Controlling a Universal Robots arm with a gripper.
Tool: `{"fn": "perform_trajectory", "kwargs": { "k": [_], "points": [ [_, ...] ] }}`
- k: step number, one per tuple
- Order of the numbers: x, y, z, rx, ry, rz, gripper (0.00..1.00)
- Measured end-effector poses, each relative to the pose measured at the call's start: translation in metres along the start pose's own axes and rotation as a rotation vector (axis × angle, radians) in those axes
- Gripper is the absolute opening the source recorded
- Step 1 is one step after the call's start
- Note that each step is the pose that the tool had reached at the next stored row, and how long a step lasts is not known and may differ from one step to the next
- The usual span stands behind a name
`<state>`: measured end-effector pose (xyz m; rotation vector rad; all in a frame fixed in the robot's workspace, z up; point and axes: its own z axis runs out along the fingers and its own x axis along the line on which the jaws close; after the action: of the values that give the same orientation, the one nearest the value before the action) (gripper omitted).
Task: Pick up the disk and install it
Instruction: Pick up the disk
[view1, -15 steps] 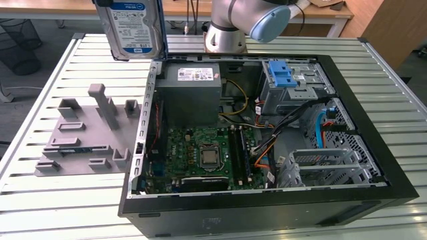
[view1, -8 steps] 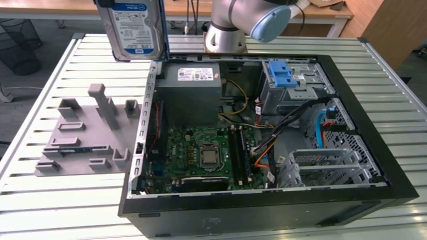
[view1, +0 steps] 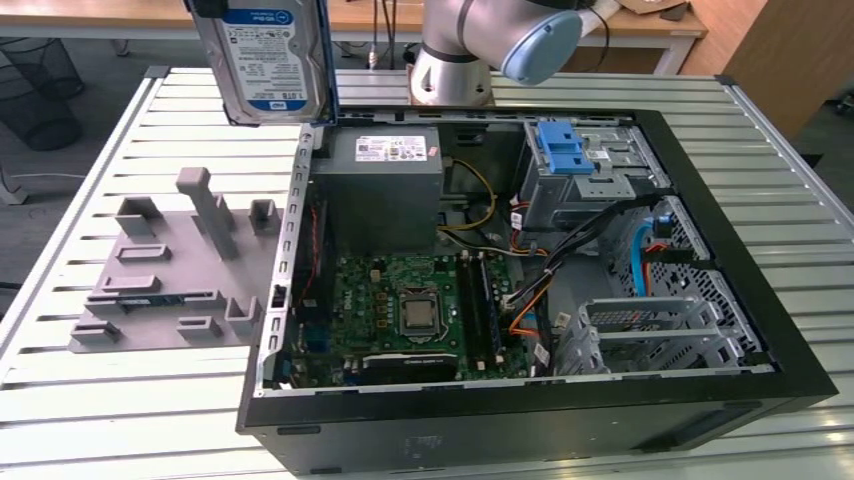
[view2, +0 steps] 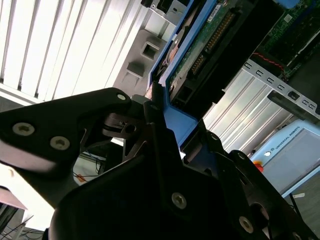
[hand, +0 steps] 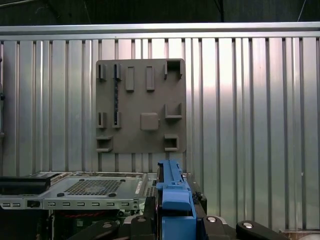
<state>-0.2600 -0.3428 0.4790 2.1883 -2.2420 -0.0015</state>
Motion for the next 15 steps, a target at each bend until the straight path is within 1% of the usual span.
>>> {"fn": "perform_trajectory", "kwargs": {
  "k": [5, 15],
  "points": [
    [0.0001, -0.0001, 0.0, 0.0, -0.0001, 0.0, 0.36],
    [0.0, -0.0057, 0.0, 0.0, 0.0, 0.0, 0.36]
  ]
}}
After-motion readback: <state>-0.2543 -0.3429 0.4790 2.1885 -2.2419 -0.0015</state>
